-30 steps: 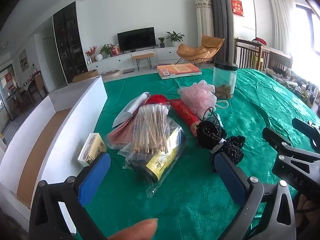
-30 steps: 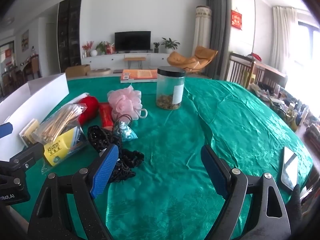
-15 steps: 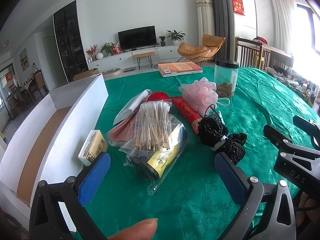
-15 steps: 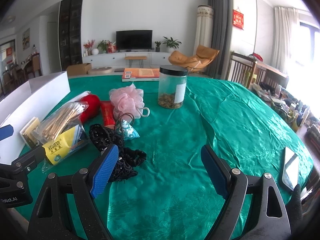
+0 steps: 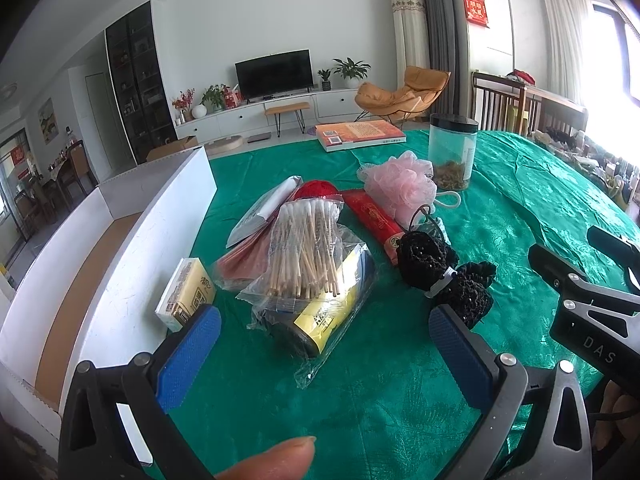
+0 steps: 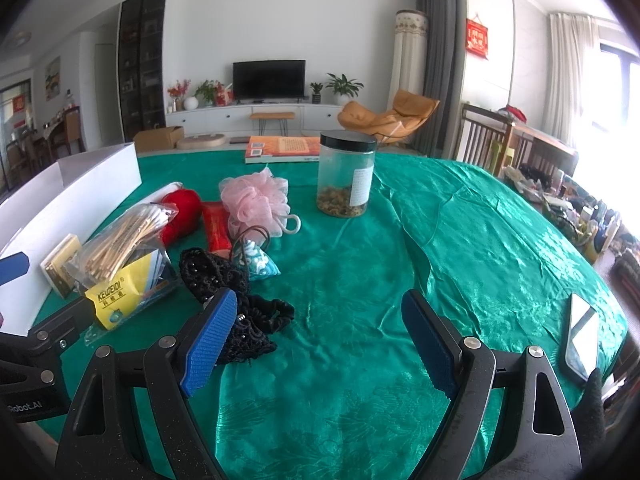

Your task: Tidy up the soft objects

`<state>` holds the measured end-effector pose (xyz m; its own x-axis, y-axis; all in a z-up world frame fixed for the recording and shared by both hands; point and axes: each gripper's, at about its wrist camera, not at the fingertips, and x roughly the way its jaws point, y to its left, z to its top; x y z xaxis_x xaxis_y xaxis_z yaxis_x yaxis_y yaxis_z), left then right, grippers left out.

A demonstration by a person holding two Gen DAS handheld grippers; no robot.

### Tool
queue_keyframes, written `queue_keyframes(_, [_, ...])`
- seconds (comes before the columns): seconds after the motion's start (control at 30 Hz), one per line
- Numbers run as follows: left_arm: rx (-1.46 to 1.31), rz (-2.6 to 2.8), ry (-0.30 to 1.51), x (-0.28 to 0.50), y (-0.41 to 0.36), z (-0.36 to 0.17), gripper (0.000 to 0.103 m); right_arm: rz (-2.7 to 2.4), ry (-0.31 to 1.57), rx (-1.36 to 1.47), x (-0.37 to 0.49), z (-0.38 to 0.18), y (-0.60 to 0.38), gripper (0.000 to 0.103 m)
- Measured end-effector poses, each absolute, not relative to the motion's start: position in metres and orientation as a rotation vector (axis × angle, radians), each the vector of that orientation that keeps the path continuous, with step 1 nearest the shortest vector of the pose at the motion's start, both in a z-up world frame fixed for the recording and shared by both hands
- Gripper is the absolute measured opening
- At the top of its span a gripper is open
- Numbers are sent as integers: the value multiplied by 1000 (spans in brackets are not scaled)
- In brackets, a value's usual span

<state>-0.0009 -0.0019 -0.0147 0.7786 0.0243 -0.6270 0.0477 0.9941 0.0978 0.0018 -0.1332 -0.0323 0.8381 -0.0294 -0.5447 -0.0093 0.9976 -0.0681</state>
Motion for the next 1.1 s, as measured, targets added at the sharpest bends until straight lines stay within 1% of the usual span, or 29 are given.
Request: queue_keyframes(1.1, [119, -11, 683, -2, -3, -16, 103, -6, 582, -70, 3, -34, -131, 87])
